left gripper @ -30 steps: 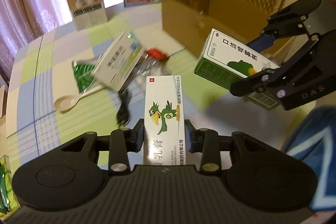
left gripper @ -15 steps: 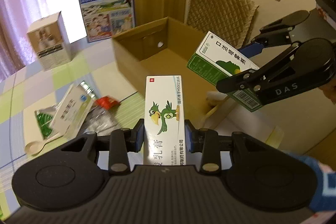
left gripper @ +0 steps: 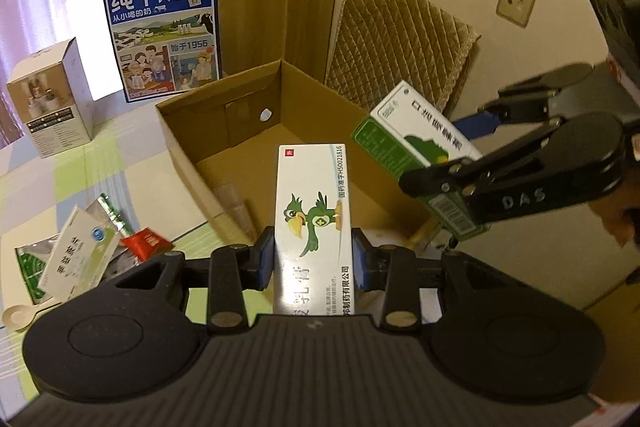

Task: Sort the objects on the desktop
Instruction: 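Lower both boxes into the cardboard box and open both tools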

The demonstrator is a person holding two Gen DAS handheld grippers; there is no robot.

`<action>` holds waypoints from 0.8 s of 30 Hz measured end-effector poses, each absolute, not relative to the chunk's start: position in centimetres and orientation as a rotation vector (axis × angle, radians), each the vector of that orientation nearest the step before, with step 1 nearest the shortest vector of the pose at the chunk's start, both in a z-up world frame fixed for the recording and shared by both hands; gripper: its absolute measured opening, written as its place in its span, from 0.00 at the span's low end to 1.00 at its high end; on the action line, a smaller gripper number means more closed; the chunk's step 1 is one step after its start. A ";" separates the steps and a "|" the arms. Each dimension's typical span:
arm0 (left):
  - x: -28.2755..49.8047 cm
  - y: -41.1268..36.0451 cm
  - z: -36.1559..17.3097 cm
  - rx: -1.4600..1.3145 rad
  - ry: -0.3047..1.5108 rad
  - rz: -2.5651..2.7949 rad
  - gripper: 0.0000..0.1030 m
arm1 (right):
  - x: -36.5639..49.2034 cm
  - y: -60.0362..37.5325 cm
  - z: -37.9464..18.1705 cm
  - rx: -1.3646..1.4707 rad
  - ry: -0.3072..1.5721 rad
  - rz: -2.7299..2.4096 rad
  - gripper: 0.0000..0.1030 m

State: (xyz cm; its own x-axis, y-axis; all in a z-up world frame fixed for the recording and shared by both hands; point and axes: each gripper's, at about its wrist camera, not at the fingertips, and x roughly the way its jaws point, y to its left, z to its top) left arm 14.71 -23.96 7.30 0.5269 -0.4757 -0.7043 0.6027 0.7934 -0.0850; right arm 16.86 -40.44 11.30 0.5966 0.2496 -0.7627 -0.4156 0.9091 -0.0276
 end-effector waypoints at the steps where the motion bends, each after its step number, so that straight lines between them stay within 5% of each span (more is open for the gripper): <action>1: 15.0 -24.2 7.2 0.171 0.784 -0.649 0.32 | 17.2 -40.7 11.2 -0.201 0.851 0.384 0.51; 24: 20.1 -27.6 3.3 0.057 0.843 -0.636 0.32 | 22.0 -43.1 7.7 -0.123 0.904 0.351 0.51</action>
